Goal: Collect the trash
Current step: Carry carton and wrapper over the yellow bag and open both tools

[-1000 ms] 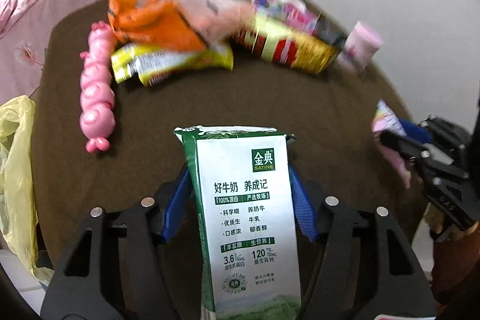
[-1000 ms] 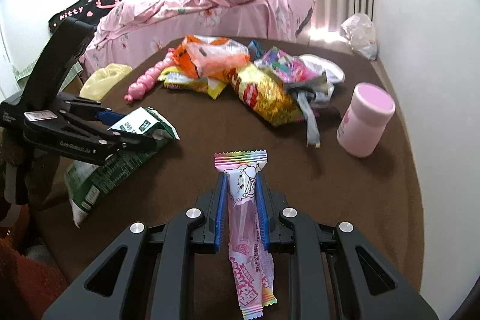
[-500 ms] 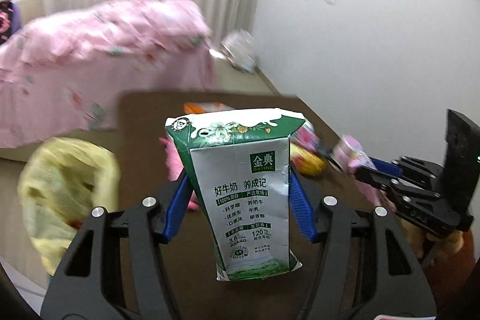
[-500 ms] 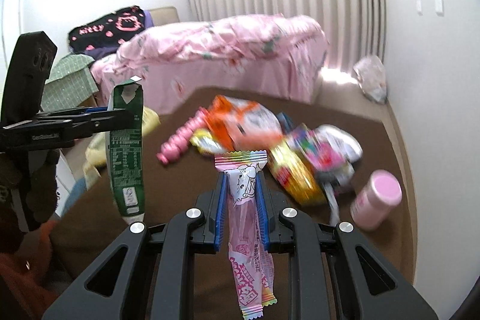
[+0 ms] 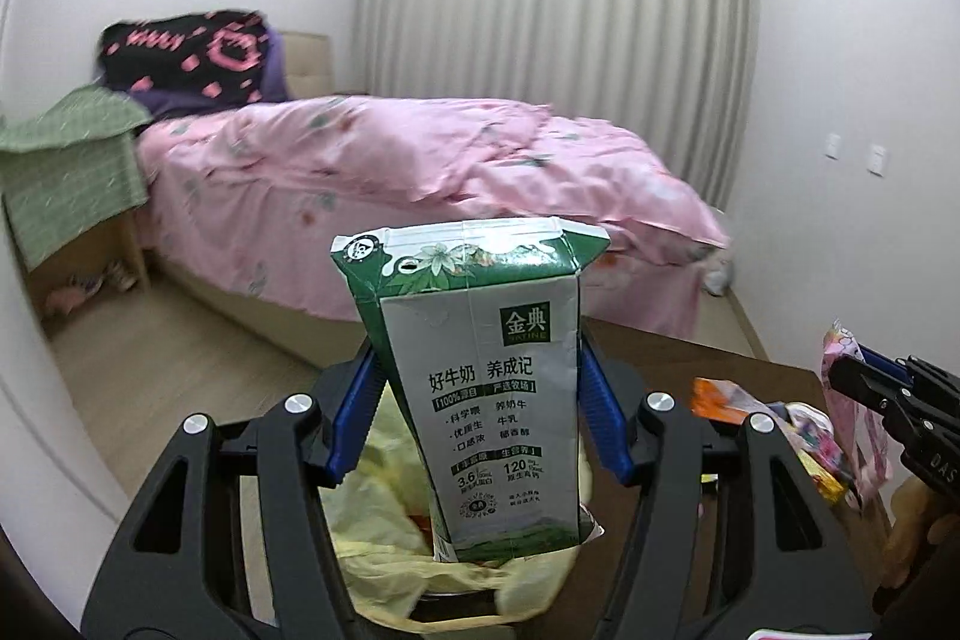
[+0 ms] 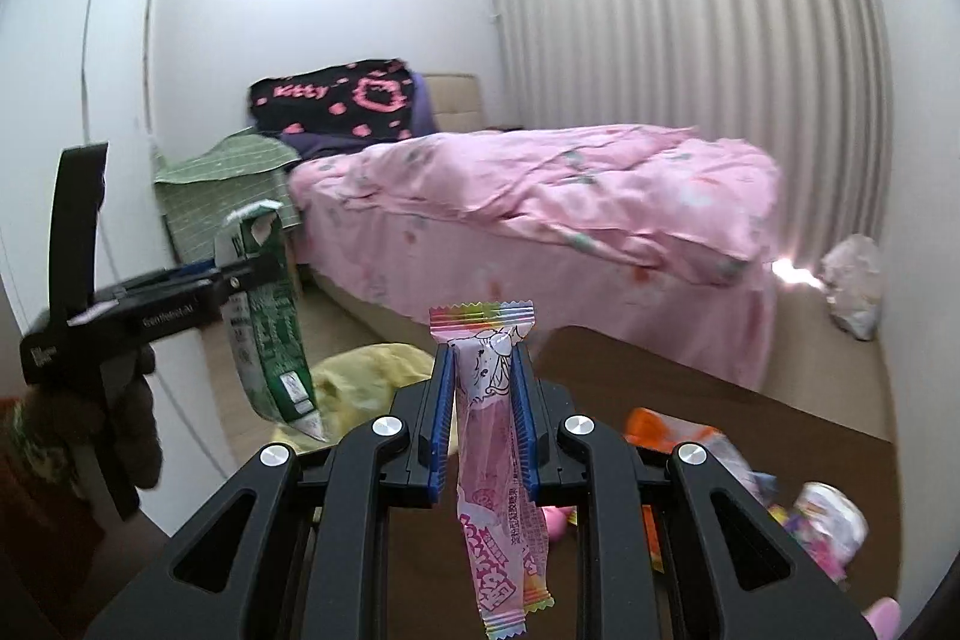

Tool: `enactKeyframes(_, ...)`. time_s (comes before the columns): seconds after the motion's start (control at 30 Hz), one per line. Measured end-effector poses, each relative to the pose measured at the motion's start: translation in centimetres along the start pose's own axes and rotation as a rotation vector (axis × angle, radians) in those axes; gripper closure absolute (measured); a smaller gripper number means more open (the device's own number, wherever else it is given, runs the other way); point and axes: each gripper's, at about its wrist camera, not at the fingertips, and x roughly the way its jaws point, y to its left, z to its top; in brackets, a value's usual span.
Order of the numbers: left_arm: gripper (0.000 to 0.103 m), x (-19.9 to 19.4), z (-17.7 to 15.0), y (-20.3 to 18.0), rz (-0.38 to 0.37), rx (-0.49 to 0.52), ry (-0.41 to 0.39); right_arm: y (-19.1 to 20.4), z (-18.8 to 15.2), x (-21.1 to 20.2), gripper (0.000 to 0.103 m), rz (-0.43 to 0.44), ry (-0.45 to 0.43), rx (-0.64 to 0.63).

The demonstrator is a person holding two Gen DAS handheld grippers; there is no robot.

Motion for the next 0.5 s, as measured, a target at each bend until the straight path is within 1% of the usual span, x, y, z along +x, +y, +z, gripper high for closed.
enactKeyframes(0.17, 0.046, 1.3, -1.4, 3.5, 0.024, -0.094, 0.005, 1.1, 0.1, 5.1, 0.085, 0.086, 0.057, 0.013)
enactKeyframes(0.2, 0.046, 0.7, -1.8, 4.0, 0.027, -0.105, 0.005, 1.2, 0.0, 6.0, 0.085, 0.1, 0.065, 0.013)
enactKeyframes(0.3, 0.046, 2.7, -2.9, 5.0, 0.037, -0.138, 0.021, 1.4, -0.3, 9.4, 0.085, 0.147, 0.098, 0.038)
enactKeyframes(0.4, 0.046, 4.8, -4.1, 4.8, 0.073, -0.108, 0.06, 1.3, -0.7, 12.9, 0.085, 0.204, 0.128, 0.077)
enactKeyframes(0.5, 0.046, 7.8, -6.1, 4.8, 0.122, -0.068, 0.129, 1.5, -1.1, 15.3, 0.085, 0.235, 0.153, 0.102)
